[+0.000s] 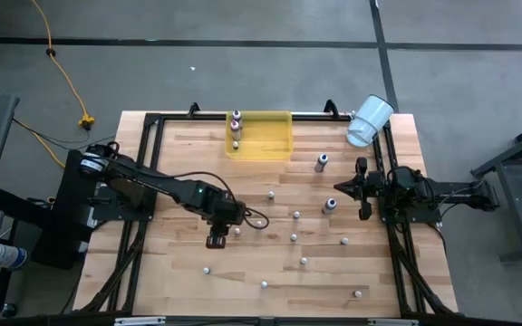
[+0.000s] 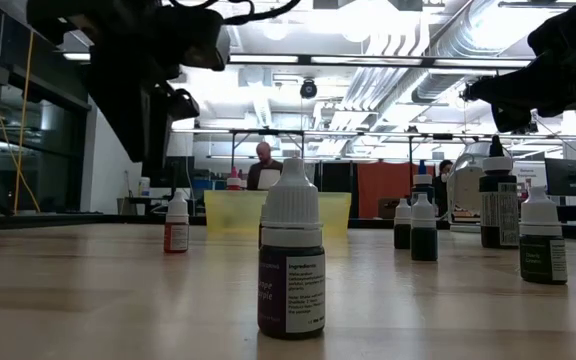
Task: Pick & Place food coloring
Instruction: Put the top small red food coloring bottle into the yellow container
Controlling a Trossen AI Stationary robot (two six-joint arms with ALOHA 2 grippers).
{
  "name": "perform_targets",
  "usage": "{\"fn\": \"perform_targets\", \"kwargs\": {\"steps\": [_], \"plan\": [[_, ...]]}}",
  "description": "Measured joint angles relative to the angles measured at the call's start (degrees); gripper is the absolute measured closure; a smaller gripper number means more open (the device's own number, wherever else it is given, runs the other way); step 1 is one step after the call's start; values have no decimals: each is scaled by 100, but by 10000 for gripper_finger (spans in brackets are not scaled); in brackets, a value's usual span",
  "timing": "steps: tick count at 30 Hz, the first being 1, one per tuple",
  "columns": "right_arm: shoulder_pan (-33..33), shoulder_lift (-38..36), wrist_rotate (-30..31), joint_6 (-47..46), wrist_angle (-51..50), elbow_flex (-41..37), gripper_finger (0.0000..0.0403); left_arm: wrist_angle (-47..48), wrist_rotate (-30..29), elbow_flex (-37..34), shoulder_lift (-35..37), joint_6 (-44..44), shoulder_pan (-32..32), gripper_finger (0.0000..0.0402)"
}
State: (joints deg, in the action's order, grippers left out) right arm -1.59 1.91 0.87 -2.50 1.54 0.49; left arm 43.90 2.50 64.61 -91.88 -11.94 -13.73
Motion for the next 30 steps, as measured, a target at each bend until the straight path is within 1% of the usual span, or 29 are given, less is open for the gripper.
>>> {"fn": "perform_targets", "kwargs": {"steps": [9, 18, 20, 22, 24, 26, 30], "plan": [[0, 0, 1, 0, 0, 2, 402, -54, -4, 1, -2, -210, 10, 273], [-1, 0, 1, 0, -1, 1, 402, -13, -48, 65, -11, -706, 10, 273], [0, 0, -1, 0, 0, 0, 402, 66, -70, 184, -42, -909, 10, 273], [-2, 0, -1, 0, 0, 0, 402, 266, -236, 428, -207, -1223, 14, 273], [0, 0, -1, 0, 0, 1, 402, 731, -444, 702, -390, -1646, 17, 273], [-2, 0, -1, 0, 0, 0, 402, 972, -520, 1020, -592, -1953, 17, 273], [-1, -4, -1, 0, 0, 0, 402, 1362, -526, 1427, -920, -2155, 19, 273]]}}
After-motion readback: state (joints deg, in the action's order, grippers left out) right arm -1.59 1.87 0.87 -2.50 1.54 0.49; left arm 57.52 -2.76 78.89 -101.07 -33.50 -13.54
